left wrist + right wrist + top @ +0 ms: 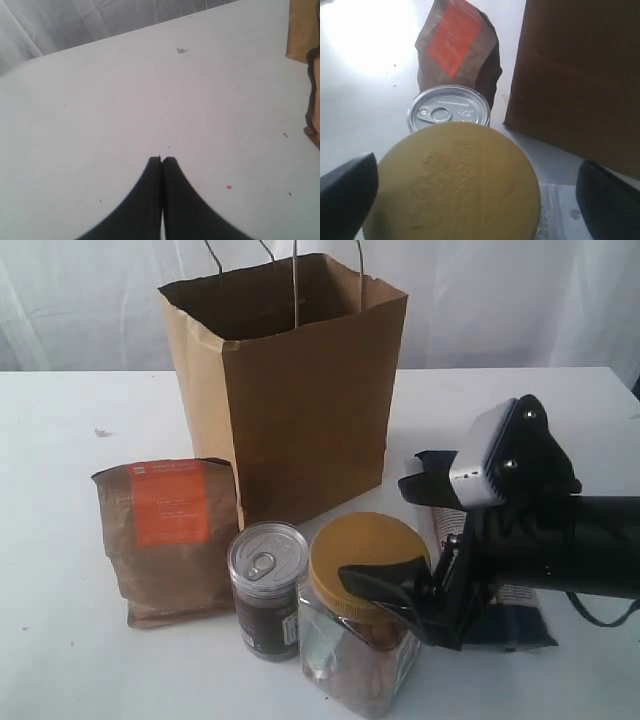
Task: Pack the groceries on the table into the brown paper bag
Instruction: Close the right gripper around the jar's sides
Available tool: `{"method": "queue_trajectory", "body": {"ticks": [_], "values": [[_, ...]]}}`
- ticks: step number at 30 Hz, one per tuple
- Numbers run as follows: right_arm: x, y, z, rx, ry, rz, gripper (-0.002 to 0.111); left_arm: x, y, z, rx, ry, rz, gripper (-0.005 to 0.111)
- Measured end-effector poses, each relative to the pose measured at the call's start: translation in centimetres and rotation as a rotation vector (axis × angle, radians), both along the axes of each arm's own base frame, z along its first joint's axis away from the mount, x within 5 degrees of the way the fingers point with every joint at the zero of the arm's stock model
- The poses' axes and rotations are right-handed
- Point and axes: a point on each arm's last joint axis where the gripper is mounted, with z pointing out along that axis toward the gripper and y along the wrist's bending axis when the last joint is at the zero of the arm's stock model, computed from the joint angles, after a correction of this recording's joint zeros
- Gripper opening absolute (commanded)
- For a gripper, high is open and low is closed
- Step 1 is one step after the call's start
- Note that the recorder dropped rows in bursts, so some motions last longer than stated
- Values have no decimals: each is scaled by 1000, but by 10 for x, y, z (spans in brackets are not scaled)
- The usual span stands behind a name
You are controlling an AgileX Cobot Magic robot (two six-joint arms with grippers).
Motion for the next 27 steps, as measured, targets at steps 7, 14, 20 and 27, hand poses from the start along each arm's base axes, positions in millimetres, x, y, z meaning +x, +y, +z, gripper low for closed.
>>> {"method": "queue_trajectory", "body": {"ticks": [7, 14, 20, 27], "values": [[8, 9, -16, 7, 84, 75, 105, 0, 0, 0, 0, 0, 0, 0], [10, 9, -22, -6, 107, 74, 105, 0, 0, 0, 0, 0, 0, 0], [12, 8, -23, -19, 106, 55, 92, 0, 0, 0, 0, 0, 0, 0], [14, 8, -21, 1, 109, 28, 53, 0, 0, 0, 0, 0, 0, 0]]}}
